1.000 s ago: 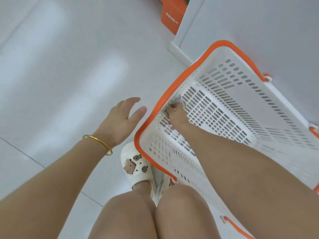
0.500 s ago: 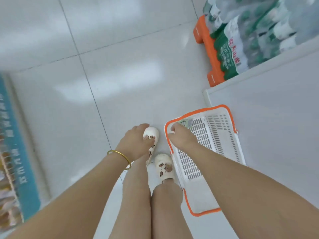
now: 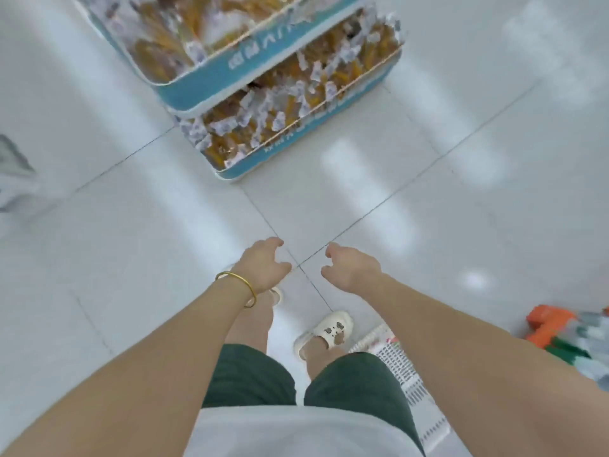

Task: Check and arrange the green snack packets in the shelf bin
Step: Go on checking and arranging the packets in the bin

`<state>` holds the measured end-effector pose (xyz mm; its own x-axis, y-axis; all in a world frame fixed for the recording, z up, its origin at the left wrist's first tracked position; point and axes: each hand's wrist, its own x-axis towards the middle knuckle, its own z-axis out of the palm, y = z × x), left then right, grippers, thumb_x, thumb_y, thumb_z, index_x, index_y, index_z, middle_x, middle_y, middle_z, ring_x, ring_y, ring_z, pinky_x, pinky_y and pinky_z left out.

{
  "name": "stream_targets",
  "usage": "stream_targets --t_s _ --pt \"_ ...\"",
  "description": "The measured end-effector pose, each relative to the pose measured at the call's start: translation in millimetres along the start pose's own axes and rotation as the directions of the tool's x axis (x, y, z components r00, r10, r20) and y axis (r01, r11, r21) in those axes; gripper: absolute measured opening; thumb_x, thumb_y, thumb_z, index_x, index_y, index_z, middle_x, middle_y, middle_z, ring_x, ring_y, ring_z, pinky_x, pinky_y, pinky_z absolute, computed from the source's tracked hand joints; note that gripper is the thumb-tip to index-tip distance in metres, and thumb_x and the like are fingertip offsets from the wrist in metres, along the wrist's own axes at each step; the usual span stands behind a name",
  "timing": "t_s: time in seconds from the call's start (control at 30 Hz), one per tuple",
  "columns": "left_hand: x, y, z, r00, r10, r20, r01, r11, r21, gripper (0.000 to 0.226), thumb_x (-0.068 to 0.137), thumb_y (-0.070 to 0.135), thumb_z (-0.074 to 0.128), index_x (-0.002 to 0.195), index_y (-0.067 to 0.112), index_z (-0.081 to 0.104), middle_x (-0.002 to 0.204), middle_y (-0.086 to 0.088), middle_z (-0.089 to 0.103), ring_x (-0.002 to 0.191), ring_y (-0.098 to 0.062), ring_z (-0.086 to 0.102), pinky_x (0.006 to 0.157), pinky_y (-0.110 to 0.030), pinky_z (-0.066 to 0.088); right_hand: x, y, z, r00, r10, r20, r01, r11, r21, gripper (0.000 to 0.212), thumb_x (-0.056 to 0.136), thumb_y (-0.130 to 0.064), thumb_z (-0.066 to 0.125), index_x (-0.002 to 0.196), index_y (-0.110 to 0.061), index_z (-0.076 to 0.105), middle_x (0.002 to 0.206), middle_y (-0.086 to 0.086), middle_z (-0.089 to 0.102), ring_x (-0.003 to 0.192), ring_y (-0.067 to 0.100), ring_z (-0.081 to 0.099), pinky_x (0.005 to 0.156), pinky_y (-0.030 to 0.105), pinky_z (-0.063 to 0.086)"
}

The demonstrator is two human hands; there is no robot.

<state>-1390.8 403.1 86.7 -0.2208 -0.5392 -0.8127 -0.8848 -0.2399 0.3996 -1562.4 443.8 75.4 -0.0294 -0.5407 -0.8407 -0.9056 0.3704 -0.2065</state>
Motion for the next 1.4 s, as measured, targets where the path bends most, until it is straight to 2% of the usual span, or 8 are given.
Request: stream_targets --t_s 0.13,0.23,0.37,0.5,0.77,0.97,1.17,1.4 --pt "-25 -108 -83 0.984 -0.156 -0.082 0.129 0.954 -0.27 0.056 0.09 0.025 0.053 0.142 0.019 0.034 0.143 -0.01 0.038 0.124 -0.028 0.047 0.099 -0.031 0.04 33 -153 -18 0.983 -0.157 0.1 0.18 0.936 -0.304 0.04 0.093 -0.036 0.04 0.129 -0.019 0.04 0.123 0.002 0.055 0.108 0.024 0.055 0.086 0.034 0.044" --pt "-40 -191 -137 0.956 -0.272 -0.11 0.201 0.88 -0.431 0.057 0.091 0.027 0.053 0.143 0.019 0.033 0.144 -0.011 0.038 0.129 -0.029 0.041 0.106 -0.039 0.036 59 -275 -16 0.945 -0.259 0.201 0.325 0.822 -0.468 0.042 0.094 -0.039 0.04 0.132 -0.021 0.038 0.127 0.002 0.053 0.111 0.025 0.053 0.086 0.034 0.044" --pt "-64 -291 -199 0.894 -0.427 -0.138 0.26 0.744 -0.615 0.057 0.09 0.029 0.055 0.142 0.02 0.034 0.142 -0.011 0.039 0.128 -0.03 0.041 0.106 -0.042 0.036 78 -419 -1 0.858 -0.355 0.372 0.512 0.66 -0.55 0.052 0.094 -0.044 0.042 0.14 -0.025 0.03 0.138 0.003 0.046 0.118 0.024 0.049 0.091 0.036 0.041" --pt "-78 -378 -258 0.831 -0.541 -0.127 0.281 0.606 -0.744 0.057 0.09 0.03 0.055 0.142 0.02 0.034 0.143 -0.011 0.038 0.128 -0.029 0.042 0.106 -0.041 0.036 106 -549 11 0.788 -0.383 0.483 0.615 0.525 -0.588 0.052 0.093 -0.045 0.043 0.14 -0.026 0.031 0.139 -0.001 0.045 0.121 0.023 0.047 0.096 0.036 0.039" --pt "-86 -511 -404 0.737 -0.665 -0.121 0.205 0.39 -0.898 0.057 0.091 0.029 0.054 0.143 0.019 0.033 0.145 -0.01 0.037 0.128 -0.028 0.042 0.105 -0.038 0.036 147 -796 9 0.715 -0.374 0.591 0.69 0.239 -0.684 0.05 0.094 -0.043 0.042 0.139 -0.022 0.035 0.136 0.0 0.047 0.121 0.024 0.047 0.086 0.034 0.037" --pt "-88 -607 -508 0.699 -0.71 -0.085 0.177 0.288 -0.941 0.058 0.092 0.032 0.054 0.143 0.019 0.032 0.147 -0.011 0.036 0.13 -0.029 0.04 0.105 -0.038 0.035 168 -963 16 0.674 -0.384 0.631 0.716 0.131 -0.685 0.048 0.093 -0.041 0.044 0.135 -0.02 0.039 0.134 0.003 0.048 0.119 0.025 0.048 0.094 0.037 0.04" --pt "-67 -708 -625 0.694 -0.712 -0.106 0.142 0.28 -0.95 0.057 0.092 0.029 0.053 0.144 0.017 0.031 0.147 -0.012 0.036 0.132 -0.028 0.039 0.104 -0.037 0.034 204 -1121 18 0.656 -0.395 0.643 0.725 0.093 -0.682 0.052 0.095 -0.039 0.045 0.141 -0.017 0.034 0.146 0.003 0.038 0.128 0.026 0.041 0.102 0.038 0.036" --pt "-42 -792 -751 0.695 -0.716 -0.069 0.156 0.244 -0.957 0.057 0.092 0.029 0.053 0.144 0.017 0.032 0.146 -0.013 0.038 0.132 -0.027 0.04 0.104 -0.037 0.035 248 -1275 4 0.651 -0.366 0.665 0.731 0.068 -0.679 0.05 0.094 -0.039 0.045 0.14 -0.022 0.035 0.139 0.004 0.045 0.119 0.027 0.048 0.094 0.035 0.04"
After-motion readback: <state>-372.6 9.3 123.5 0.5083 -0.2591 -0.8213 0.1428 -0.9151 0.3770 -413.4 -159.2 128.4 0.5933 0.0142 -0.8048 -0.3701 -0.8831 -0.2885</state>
